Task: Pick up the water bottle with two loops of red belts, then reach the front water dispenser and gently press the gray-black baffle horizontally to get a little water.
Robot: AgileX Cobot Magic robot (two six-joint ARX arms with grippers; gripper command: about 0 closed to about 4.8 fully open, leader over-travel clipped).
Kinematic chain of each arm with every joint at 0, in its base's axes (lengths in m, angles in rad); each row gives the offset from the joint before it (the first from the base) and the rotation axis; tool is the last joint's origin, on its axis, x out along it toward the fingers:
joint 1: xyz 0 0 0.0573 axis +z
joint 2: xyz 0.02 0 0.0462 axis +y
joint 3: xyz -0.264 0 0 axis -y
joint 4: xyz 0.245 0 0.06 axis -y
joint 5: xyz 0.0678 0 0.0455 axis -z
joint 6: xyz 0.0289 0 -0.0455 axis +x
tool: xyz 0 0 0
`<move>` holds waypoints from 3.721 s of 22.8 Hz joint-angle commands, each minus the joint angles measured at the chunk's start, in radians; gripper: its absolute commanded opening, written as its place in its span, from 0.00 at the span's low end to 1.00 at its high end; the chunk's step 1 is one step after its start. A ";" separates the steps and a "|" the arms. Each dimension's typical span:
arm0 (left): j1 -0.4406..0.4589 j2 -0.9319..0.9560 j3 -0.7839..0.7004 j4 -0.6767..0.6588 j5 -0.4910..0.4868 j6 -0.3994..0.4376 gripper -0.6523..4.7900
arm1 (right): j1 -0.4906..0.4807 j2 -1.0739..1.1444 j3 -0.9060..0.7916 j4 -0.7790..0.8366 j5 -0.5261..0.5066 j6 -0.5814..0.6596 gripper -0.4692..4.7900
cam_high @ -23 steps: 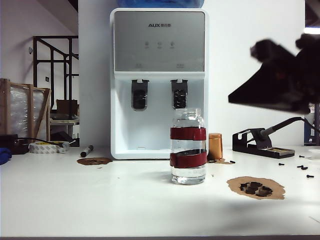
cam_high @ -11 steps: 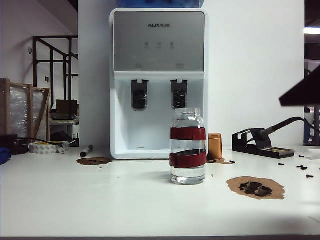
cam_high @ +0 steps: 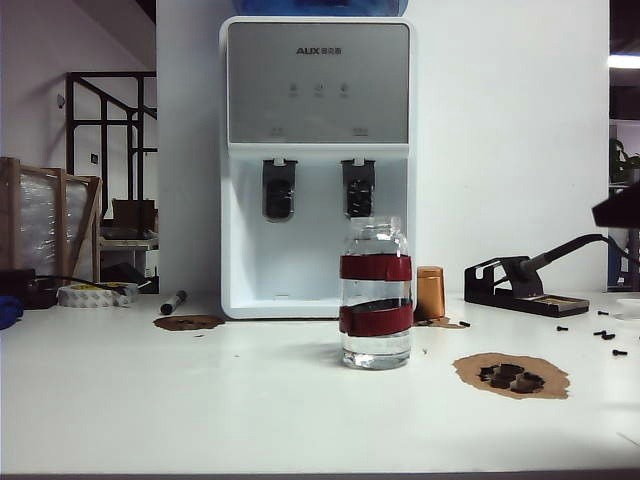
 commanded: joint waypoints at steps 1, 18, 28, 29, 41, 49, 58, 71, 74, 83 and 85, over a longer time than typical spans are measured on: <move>0.002 0.003 -0.054 0.103 -0.011 0.004 0.11 | -0.002 0.000 -0.003 0.016 0.006 -0.009 0.08; -0.001 -0.188 -0.130 0.023 -0.036 -0.001 0.11 | -0.371 0.000 -0.006 0.025 -0.033 0.000 0.09; 0.001 -0.190 -0.130 0.013 -0.023 0.000 0.11 | -0.647 0.000 -0.008 0.033 -0.027 0.000 0.09; 0.001 -0.190 -0.130 0.014 -0.023 0.000 0.11 | -0.646 0.000 -0.012 0.046 -0.029 0.000 0.09; 0.001 -0.190 -0.130 0.016 -0.023 0.000 0.11 | -0.646 0.000 -0.035 0.108 -0.032 0.000 0.09; 0.001 -0.190 -0.130 0.016 -0.023 0.000 0.11 | -0.646 0.000 -0.035 0.108 -0.032 0.000 0.09; 0.001 -0.190 -0.130 0.016 -0.023 0.000 0.11 | -0.646 0.000 -0.035 0.108 -0.032 0.000 0.09; 0.001 -0.190 -0.130 0.016 -0.023 0.000 0.11 | -0.646 0.000 -0.035 0.108 -0.032 0.000 0.09; 0.001 -0.190 -0.130 0.016 -0.023 0.000 0.11 | -0.646 0.000 -0.035 0.108 -0.032 0.000 0.09; 0.001 -0.190 -0.130 0.016 -0.023 0.000 0.11 | -0.646 0.000 -0.035 0.108 -0.032 0.000 0.09; 0.001 -0.190 -0.130 0.016 -0.023 0.000 0.11 | -0.646 0.000 -0.035 0.108 -0.032 0.000 0.09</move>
